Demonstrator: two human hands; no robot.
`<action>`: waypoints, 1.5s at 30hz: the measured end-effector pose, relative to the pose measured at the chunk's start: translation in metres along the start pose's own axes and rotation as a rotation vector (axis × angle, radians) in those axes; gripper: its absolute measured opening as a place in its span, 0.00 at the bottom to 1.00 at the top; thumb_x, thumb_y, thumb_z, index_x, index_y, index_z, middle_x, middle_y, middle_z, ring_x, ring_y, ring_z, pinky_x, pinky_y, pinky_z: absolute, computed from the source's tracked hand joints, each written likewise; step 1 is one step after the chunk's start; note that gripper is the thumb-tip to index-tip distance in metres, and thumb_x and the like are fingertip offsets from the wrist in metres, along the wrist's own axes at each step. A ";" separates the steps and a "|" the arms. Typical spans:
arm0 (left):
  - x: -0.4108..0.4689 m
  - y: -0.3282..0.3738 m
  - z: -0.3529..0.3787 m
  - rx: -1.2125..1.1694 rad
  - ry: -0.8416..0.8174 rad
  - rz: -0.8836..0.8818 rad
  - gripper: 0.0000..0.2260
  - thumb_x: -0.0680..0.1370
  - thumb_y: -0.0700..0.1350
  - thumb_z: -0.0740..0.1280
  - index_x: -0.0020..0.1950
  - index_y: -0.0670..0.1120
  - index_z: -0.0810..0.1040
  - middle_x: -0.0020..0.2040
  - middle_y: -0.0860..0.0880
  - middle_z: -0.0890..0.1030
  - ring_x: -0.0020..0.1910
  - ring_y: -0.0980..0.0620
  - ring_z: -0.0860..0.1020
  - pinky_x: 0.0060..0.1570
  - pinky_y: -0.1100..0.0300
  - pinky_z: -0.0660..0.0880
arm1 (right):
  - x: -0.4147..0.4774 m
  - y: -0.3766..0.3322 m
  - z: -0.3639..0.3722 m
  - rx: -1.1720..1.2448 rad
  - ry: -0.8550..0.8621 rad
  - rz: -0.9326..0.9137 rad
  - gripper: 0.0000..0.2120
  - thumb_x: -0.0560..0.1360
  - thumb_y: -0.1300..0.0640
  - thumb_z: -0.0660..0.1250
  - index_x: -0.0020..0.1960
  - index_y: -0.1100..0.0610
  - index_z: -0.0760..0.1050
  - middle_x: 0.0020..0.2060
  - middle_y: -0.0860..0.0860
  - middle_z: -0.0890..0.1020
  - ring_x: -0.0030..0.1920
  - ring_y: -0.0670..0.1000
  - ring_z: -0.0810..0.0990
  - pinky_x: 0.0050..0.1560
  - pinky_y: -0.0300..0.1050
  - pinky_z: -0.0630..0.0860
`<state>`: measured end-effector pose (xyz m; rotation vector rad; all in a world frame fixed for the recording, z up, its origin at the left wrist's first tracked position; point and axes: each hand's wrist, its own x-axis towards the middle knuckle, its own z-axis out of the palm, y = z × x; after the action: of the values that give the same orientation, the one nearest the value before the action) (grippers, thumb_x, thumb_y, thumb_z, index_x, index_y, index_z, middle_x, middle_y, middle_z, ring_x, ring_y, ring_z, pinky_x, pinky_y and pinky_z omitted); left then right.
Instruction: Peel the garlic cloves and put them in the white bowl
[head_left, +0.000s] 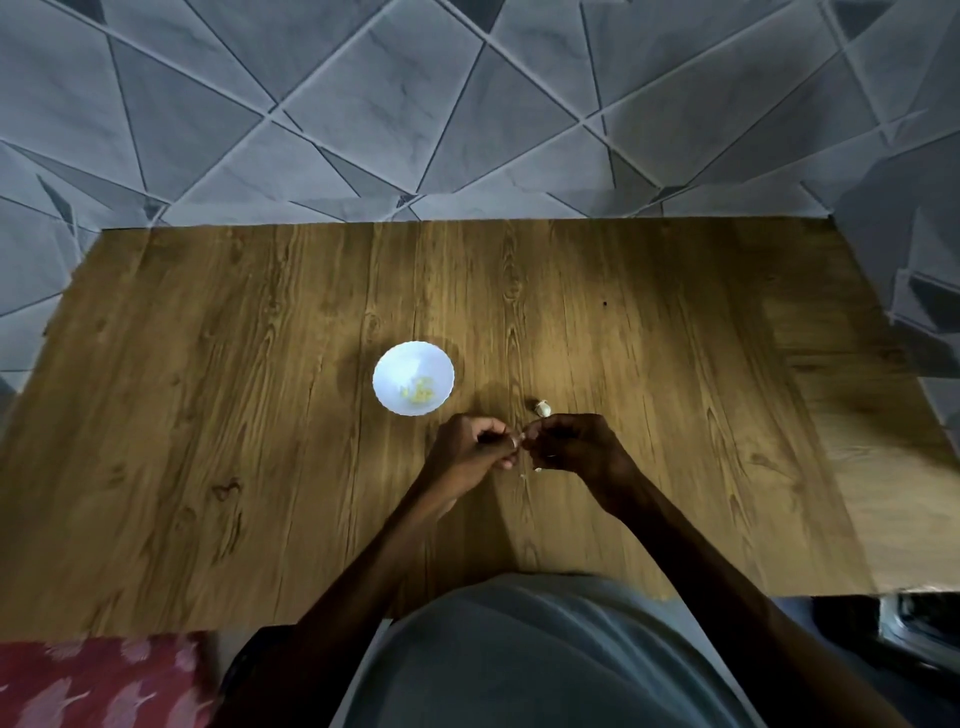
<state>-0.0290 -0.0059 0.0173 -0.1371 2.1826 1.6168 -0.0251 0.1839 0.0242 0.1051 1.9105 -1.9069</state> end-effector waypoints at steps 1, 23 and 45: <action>-0.001 0.000 -0.001 -0.013 -0.007 0.004 0.06 0.76 0.42 0.71 0.51 0.42 0.83 0.39 0.48 0.85 0.39 0.52 0.84 0.44 0.60 0.78 | 0.000 0.000 0.000 0.001 -0.008 0.005 0.08 0.77 0.65 0.67 0.54 0.65 0.81 0.48 0.63 0.84 0.51 0.64 0.82 0.54 0.57 0.79; -0.010 0.010 0.003 0.528 0.043 0.267 0.03 0.77 0.42 0.68 0.48 0.46 0.82 0.43 0.53 0.82 0.41 0.59 0.79 0.40 0.69 0.71 | 0.000 0.001 -0.001 0.022 -0.054 0.136 0.09 0.78 0.64 0.66 0.55 0.66 0.81 0.49 0.62 0.84 0.47 0.54 0.84 0.48 0.44 0.81; -0.008 0.008 -0.004 0.250 0.020 0.037 0.03 0.77 0.44 0.69 0.46 0.47 0.82 0.35 0.52 0.83 0.34 0.56 0.81 0.41 0.62 0.76 | 0.005 -0.002 0.002 0.008 -0.066 0.108 0.10 0.76 0.63 0.69 0.56 0.64 0.81 0.49 0.59 0.85 0.50 0.56 0.84 0.53 0.50 0.82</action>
<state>-0.0254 -0.0082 0.0285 -0.0401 2.3933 1.3509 -0.0295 0.1807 0.0246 0.1436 1.8171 -1.8246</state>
